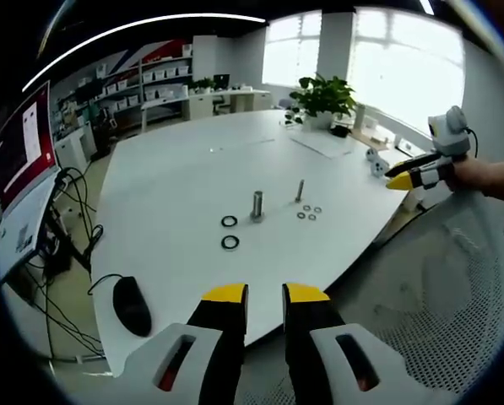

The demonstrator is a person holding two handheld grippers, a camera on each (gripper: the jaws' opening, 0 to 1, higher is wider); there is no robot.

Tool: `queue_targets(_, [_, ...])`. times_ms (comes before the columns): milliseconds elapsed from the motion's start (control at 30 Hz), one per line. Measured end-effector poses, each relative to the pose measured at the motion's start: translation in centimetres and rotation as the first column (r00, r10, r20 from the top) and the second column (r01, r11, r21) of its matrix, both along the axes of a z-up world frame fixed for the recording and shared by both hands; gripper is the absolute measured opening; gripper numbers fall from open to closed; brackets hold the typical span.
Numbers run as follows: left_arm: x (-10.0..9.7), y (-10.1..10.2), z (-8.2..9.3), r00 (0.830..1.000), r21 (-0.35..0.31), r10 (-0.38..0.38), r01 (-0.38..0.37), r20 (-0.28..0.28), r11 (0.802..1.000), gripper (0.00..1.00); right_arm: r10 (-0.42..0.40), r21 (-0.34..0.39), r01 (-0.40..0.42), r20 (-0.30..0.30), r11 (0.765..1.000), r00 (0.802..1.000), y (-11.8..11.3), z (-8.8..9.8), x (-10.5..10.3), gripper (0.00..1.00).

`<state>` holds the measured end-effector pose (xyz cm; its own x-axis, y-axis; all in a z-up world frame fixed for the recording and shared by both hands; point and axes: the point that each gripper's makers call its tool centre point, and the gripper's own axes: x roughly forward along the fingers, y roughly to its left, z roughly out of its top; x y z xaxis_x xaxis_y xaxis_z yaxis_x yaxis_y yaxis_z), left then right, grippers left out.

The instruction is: Place the washer onto the threaded stud by aligning its center hole with the stud, sliding it down to the base, and recovering from edge contact or off-axis alignment until the washer reaches the visible bottom stop.

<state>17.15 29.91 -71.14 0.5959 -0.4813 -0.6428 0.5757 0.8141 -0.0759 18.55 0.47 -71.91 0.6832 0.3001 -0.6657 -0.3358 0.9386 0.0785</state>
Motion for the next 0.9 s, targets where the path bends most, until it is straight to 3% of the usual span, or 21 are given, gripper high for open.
queue_targets(900, [0.09,0.48,-0.31,1.0,0.013,0.022,-0.022,-0.01,1.0,0.13,0.011,-0.03,-0.012,-0.019,0.999,1.0,-0.03,-0.45,-0.07,0.36])
